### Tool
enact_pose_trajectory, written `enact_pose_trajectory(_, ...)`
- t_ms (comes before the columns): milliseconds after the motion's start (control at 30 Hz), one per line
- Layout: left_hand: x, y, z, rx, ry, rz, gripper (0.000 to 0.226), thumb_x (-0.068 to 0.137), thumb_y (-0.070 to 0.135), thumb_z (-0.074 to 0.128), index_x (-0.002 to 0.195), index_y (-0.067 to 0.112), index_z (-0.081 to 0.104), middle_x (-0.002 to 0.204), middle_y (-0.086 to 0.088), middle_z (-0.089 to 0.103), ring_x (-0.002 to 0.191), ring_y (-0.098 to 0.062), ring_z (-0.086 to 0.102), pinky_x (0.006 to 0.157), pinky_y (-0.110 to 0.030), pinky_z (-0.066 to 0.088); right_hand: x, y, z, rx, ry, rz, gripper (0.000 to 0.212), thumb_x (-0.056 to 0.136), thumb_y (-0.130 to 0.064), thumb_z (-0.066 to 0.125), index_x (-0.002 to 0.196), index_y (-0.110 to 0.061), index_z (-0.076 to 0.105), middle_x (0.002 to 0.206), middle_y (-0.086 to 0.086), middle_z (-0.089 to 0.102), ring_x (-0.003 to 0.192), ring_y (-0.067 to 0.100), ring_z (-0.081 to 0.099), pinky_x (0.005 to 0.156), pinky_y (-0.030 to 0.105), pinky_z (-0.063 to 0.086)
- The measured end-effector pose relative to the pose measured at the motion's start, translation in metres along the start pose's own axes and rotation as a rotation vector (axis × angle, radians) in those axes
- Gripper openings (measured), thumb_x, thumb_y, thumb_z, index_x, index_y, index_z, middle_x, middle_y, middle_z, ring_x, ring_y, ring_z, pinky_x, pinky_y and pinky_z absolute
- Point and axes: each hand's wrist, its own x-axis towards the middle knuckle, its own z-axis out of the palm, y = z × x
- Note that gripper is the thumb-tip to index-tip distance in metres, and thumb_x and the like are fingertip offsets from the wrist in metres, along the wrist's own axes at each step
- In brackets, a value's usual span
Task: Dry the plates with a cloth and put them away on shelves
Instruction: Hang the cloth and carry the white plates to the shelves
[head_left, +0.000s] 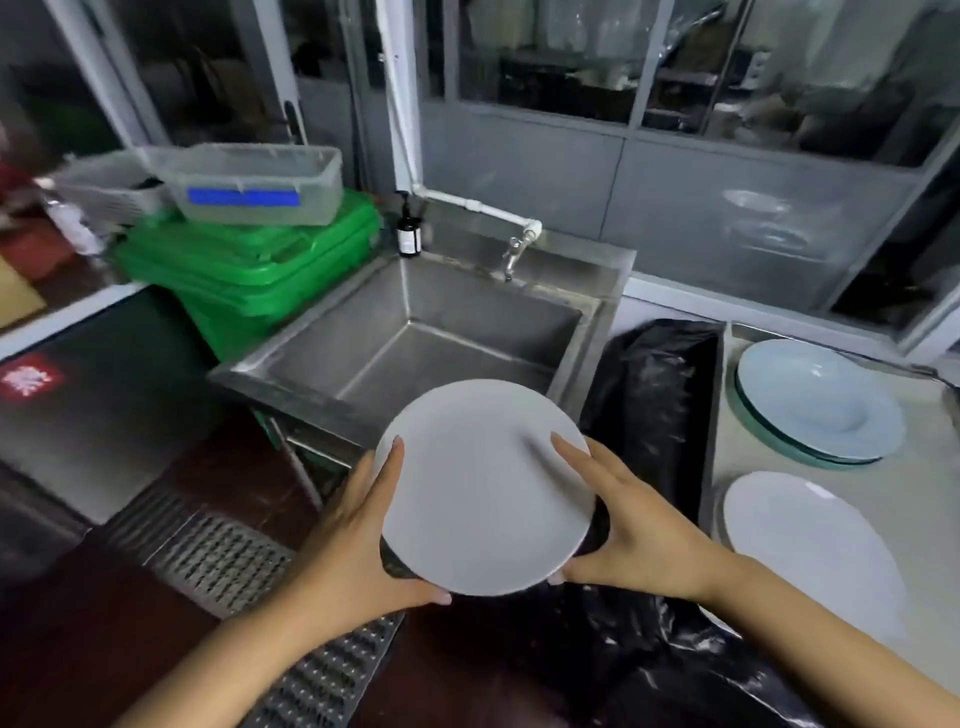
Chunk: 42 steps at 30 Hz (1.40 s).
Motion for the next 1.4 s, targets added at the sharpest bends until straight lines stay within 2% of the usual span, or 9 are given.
enact_pose_trajectory(167, -0.089, -0.062, -0.077, -0.006, 0.098, -0.139, 0.144, 0.039, 0.073, 0.080, 0.139, 0.054, -0.021, 0.131, 0.052, -0.029, 0.134, 0.011, -0.006, 0.116, -0.030, 0.020, 0.044, -0.098, 0.062, 0.059, -0.083, -0.129, 0.119, 0.063, -0.050, 0.087, 0.151, -0.047, 0.007, 0.155, -0.020, 0.013, 0.141, -0.008, 0.015, 0.113, 0.010, 0.020)
enact_pose_trajectory(267, -0.140, -0.095, -0.122, 0.039, 0.175, -0.221, 0.142, 0.026, 0.096, 0.055, 0.136, 0.057, -0.026, 0.141, 0.041, -0.018, 0.134, 0.008, -0.002, 0.116, -0.035, 0.021, 0.074, -0.155, 0.098, 0.042, -0.106, -0.220, 0.118, 0.062, -0.049, 0.088, 0.147, -0.051, 0.006, 0.151, -0.025, 0.014, 0.138, -0.017, 0.009, 0.112, 0.006, 0.012)
enact_pose_trajectory(400, -0.200, -0.132, -0.170, 0.066, 0.274, -0.323, 0.141, 0.028, 0.093, 0.053, 0.136, 0.053, -0.028, 0.144, 0.038, -0.018, 0.137, 0.007, -0.007, 0.117, -0.031, 0.014, 0.117, -0.226, 0.136, 0.032, -0.183, -0.325, 0.120, 0.062, -0.042, 0.091, 0.148, -0.047, 0.007, 0.147, -0.025, 0.016, 0.131, -0.025, 0.009, 0.104, -0.003, 0.008)
enact_pose_trajectory(533, -0.253, -0.171, -0.201, 0.051, 0.388, -0.438, 0.139, 0.032, 0.091, 0.060, 0.139, 0.058, -0.023, 0.140, 0.046, -0.016, 0.140, 0.004, -0.001, 0.118, -0.039, 0.016, 0.163, -0.291, 0.172, 0.029, -0.299, -0.423, 0.120, 0.061, -0.043, 0.089, 0.148, -0.053, 0.007, 0.154, -0.015, 0.020, 0.140, -0.002, 0.018, 0.116, 0.016, 0.018)
enact_pose_trajectory(667, -0.297, -0.205, -0.224, 0.031, 0.516, -0.577, 0.138, 0.033, 0.090, 0.065, 0.134, 0.063, -0.026, 0.155, 0.027, -0.010, 0.149, -0.010, -0.004, 0.121, -0.049, 0.016, 0.212, -0.355, 0.209, 0.054, -0.435, -0.566, 0.117, 0.063, -0.037, 0.089, 0.136, -0.072, 0.005, 0.140, -0.030, 0.023, 0.127, -0.023, 0.019, 0.104, -0.001, 0.018)
enact_pose_trajectory(800, -0.338, -0.235, -0.247, 0.070, 0.704, -0.701, 0.139, 0.033, 0.094, 0.062, 0.140, 0.058, -0.020, 0.158, 0.017, 0.002, 0.148, -0.013, 0.009, 0.117, -0.050, 0.026, 0.256, -0.427, 0.257, 0.017, -0.548, -0.709, 0.121, 0.056, -0.054, 0.088, 0.143, -0.064, 0.004, 0.150, -0.024, 0.020, 0.141, -0.001, 0.019, 0.119, 0.036, 0.026)
enact_pose_trajectory(967, -0.409, -0.262, -0.266, 0.140, 0.839, -0.829, 0.132, 0.043, 0.096, 0.057, 0.145, 0.053, -0.015, 0.160, 0.008, 0.008, 0.146, -0.018, 0.017, 0.113, -0.052, 0.033, 0.291, -0.524, 0.320, -0.044, -0.683, -0.885, 0.123, 0.054, -0.059, 0.084, 0.146, -0.058, 0.003, 0.149, -0.033, 0.012, 0.138, 0.000, 0.022, 0.116, 0.038, 0.029)
enact_pose_trajectory(1233, -0.553, -0.256, -0.266, 0.204, 1.071, -1.118, 0.131, 0.044, 0.097, 0.051, 0.146, 0.049, -0.016, 0.155, 0.009, 0.012, 0.139, -0.008, 0.014, 0.114, -0.046, 0.029, 0.255, -0.680, 0.437, -0.052, -0.918, -1.193, 0.113, 0.066, -0.028, 0.082, 0.149, -0.051, 0.008, 0.150, -0.020, 0.017, 0.134, -0.006, 0.022, 0.104, 0.013, 0.023)
enact_pose_trajectory(1400, -0.676, -0.241, -0.256, 0.259, 1.131, -1.288, 0.127, 0.047, 0.097, 0.051, 0.146, 0.052, -0.015, 0.159, -0.004, 0.015, 0.143, -0.017, 0.018, 0.113, -0.048, 0.030, 0.169, -0.775, 0.518, -0.018, -1.074, -1.335, 0.115, 0.065, -0.040, 0.082, 0.153, -0.043, 0.009, 0.151, -0.019, 0.017, 0.138, 0.001, 0.023, 0.112, 0.024, 0.024)
